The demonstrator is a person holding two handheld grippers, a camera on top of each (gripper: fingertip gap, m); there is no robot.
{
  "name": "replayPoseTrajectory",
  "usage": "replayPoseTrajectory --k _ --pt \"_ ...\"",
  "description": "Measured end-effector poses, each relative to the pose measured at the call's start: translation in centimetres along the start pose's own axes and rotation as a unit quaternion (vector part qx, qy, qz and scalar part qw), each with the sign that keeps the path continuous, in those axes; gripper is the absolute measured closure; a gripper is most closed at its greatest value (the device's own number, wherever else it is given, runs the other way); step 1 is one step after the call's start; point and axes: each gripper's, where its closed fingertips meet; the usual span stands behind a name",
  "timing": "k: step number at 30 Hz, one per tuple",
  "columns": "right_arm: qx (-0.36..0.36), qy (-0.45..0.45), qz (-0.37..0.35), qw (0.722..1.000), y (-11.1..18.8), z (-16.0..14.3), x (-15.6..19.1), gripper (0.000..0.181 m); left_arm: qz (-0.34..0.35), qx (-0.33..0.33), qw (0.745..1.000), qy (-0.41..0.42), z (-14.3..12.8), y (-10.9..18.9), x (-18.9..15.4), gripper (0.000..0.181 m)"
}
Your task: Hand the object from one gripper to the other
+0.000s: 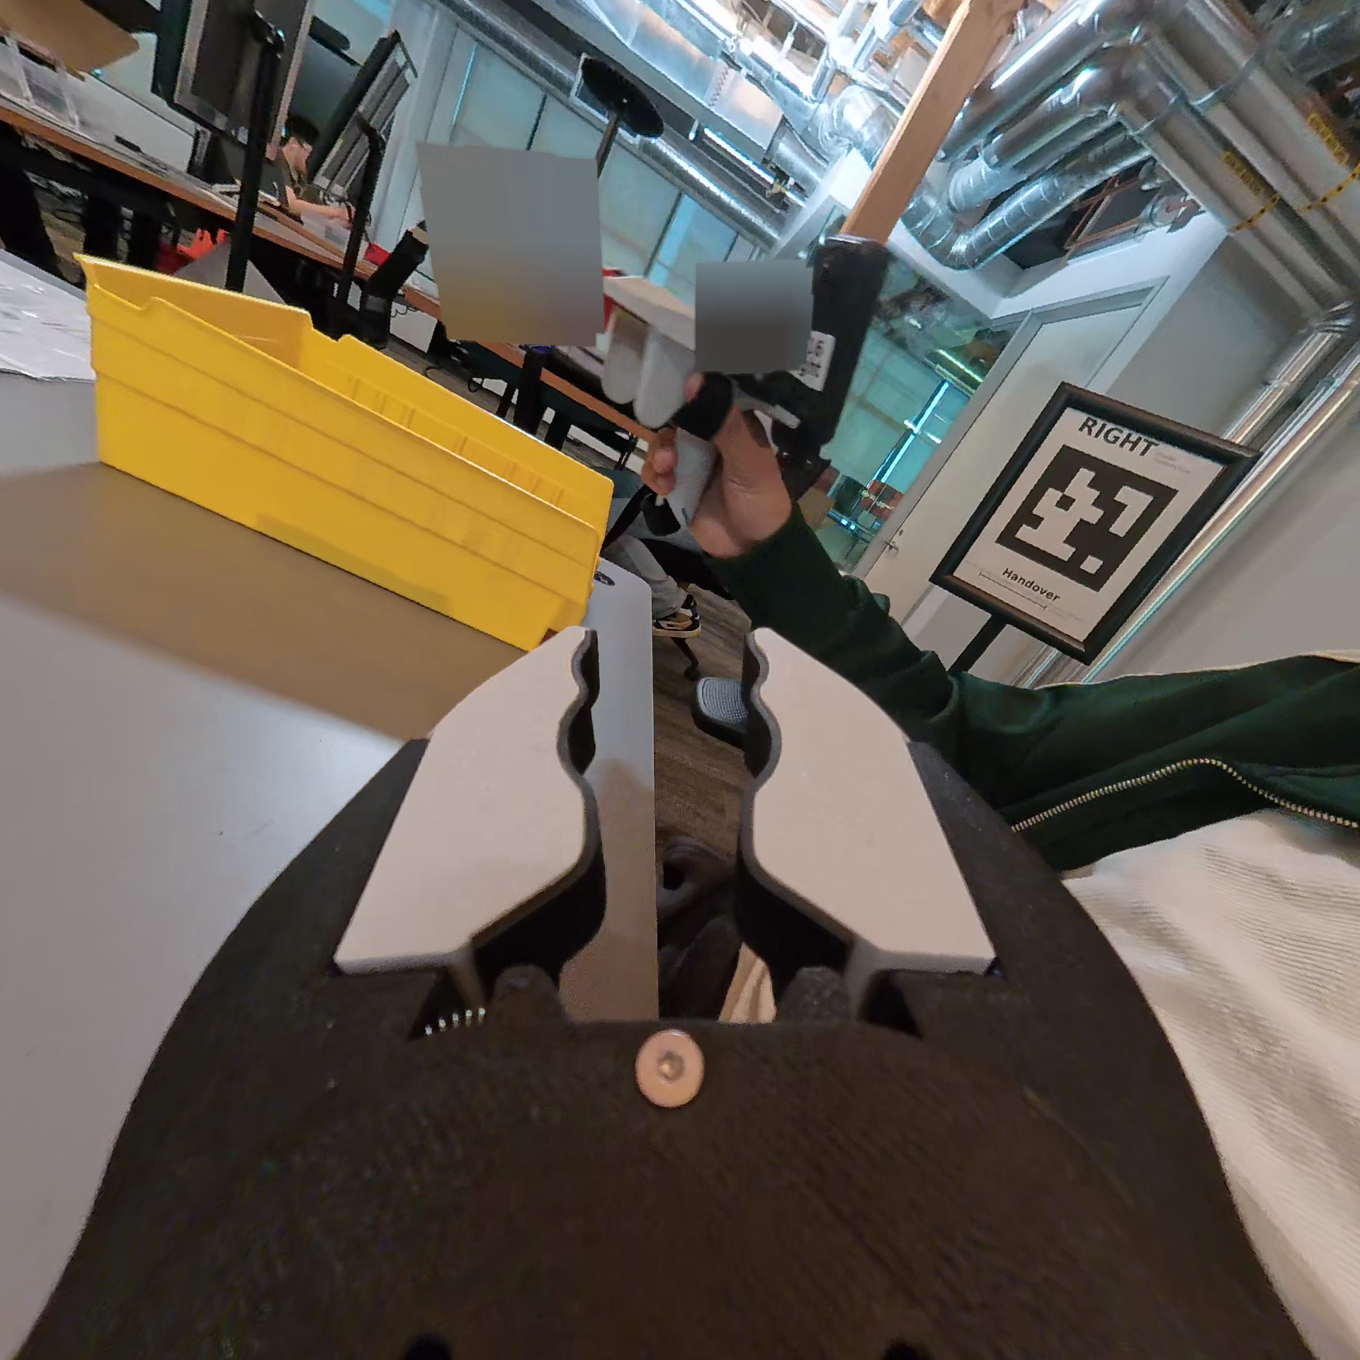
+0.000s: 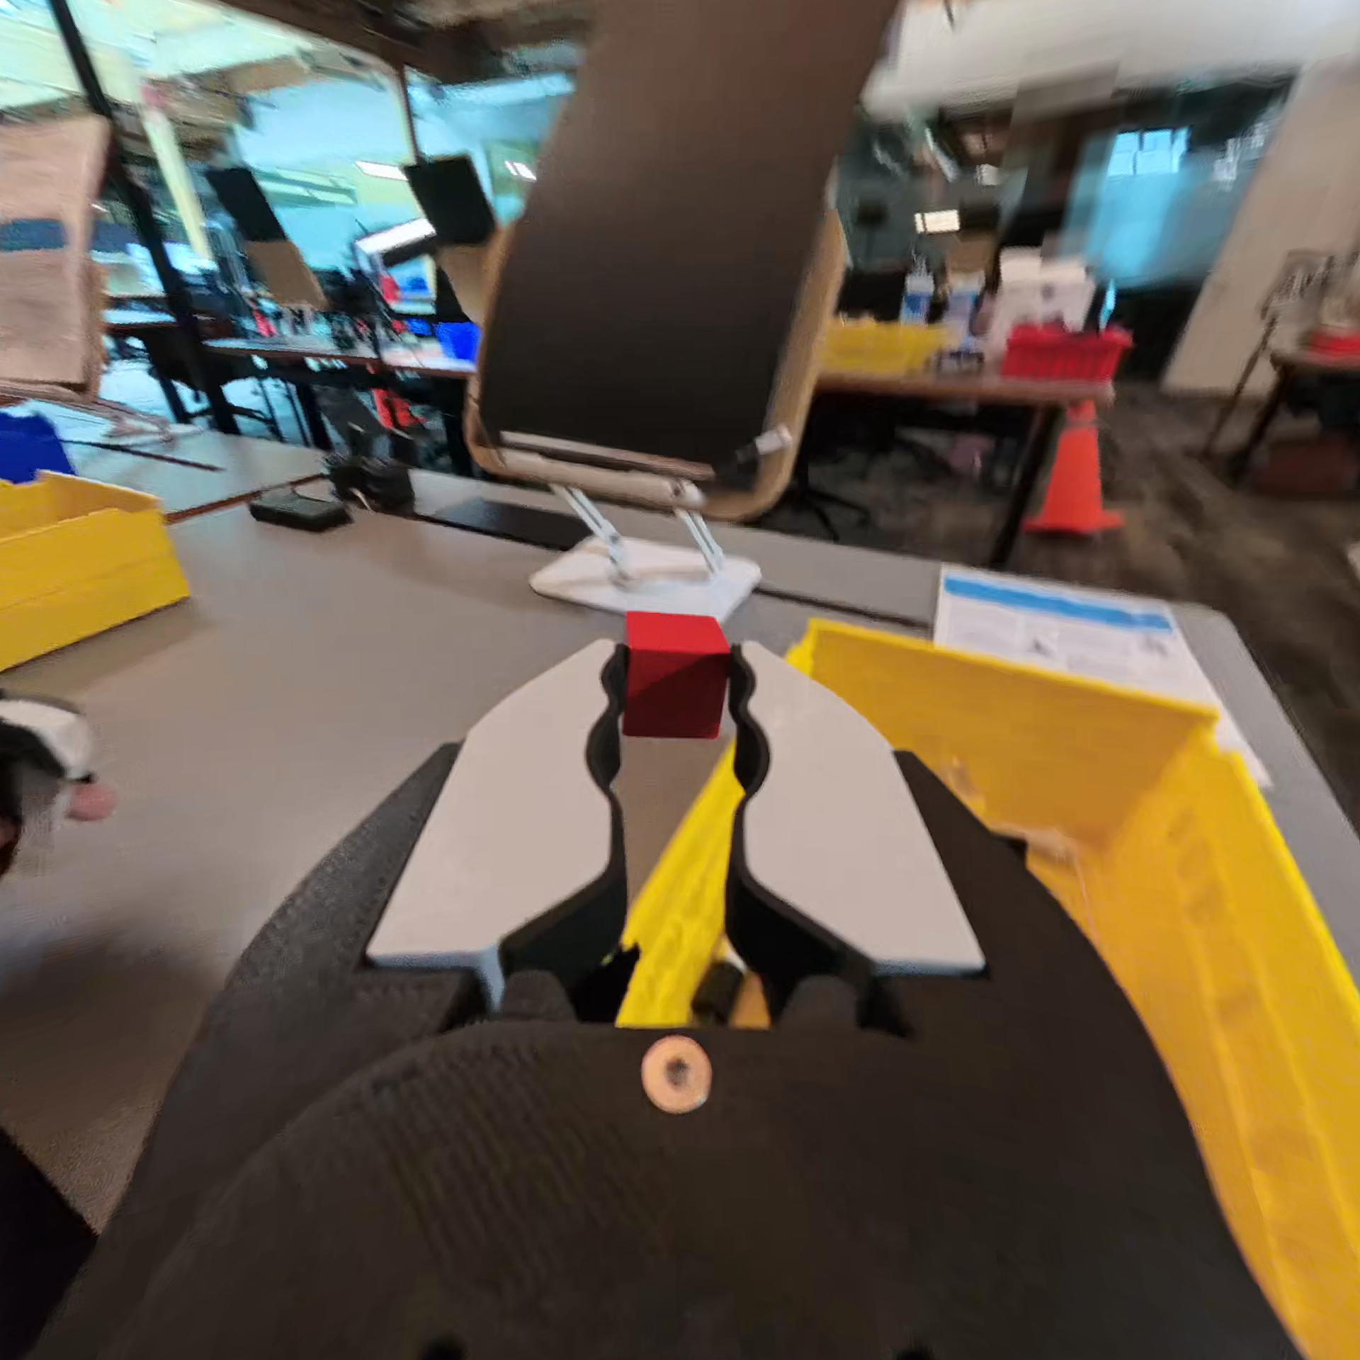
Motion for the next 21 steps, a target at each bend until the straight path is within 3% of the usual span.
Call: replayPoseTrajectory --k 5,13,17,21 --pt "0.097 -0.004 -0.063 0.993 -2.1 -5.2 -3.6 0.154 -0.002 0.031 1.000 -0.003 -0.4 -0.4 -0.5 0.151" --pt "0.143 0.008 -0.094 0.985 -2.2 -8.2 -4.4 0.147 -0.006 0.026 0.999 -0.031 0.3 -0.3 -0.7 0.176" --pt "0.102 0.009 -0.103 0.989 -1.0 -6.7 -4.0 0.138 -0.023 0.034 0.999 -0.023 0.2 -0.7 -0.8 0.177" --pt "0.008 0.028 -0.024 0.999 0.3 -1.8 1.4 0.140 -0.010 0.052 0.998 -0.044 -0.4 -1.3 -0.7 0.176"
Point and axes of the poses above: each gripper's, where its closed fingertips meet, y back along the fingers, z out of its top, x = y × z across the jaws, and after that the axes turned 13 degrees about x, right-handed
